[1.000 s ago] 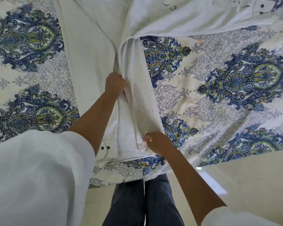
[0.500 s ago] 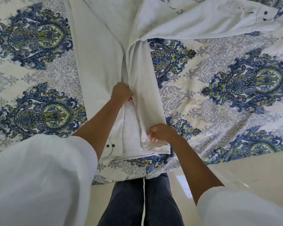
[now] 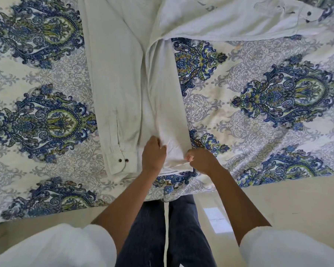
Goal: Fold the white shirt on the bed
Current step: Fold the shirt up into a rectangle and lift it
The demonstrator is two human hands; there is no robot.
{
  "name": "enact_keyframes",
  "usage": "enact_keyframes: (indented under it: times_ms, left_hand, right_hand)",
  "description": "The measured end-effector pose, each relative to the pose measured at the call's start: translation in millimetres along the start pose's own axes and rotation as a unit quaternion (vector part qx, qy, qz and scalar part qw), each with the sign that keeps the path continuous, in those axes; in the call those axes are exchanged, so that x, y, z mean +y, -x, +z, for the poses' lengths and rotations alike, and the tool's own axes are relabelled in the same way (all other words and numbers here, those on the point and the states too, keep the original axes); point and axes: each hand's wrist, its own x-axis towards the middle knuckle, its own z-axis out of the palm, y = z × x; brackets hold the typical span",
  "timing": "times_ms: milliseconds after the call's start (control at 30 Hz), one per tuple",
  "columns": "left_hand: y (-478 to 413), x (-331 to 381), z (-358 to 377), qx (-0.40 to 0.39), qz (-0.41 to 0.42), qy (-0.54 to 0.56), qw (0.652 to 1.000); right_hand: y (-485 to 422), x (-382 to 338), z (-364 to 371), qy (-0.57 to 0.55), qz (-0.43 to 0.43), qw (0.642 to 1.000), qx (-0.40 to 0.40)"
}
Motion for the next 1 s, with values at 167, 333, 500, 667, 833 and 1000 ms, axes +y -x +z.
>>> enact_keyframes:
  times_ms: [167,333,500,667,833,1000]
  left_hand:
    - [19.1,-19.0,24.1,-0.068,-0.12,0.098,0.986]
    - [25.9,-24.1,24.7,-0.059,-0.208,0.323,0.921]
    - [29.4,-29.0,36.1,-0.001,-0.227,0.355,0.907]
    - [39.0,-24.7,39.0,-0.06,-0.255,0.421,0.868]
    - [47.2,-25.1,42.3,-0.094,-0.295,0.526,0.792]
    - [52.2,-21.7,50.1,-0.063,-0.3,0.571,0.762]
  right_hand:
    - [12.6,25.4,23.7,0.026,-0.036,0.996,0.073]
    - [11.9,34.1,41.1,0.027,-0.072,0.991,0.111]
    - [12.4,36.8,46.2,0.02,-0.093,0.984,0.149]
    - [7.4,37.8,42.4,-0.031,-0.091,0.991,0.098]
    - [12.7,42.9,43.1,-0.318,0.001,0.942,0.11]
    - [4.7,29.6,44.4,-0.348,0.038,0.932,0.092]
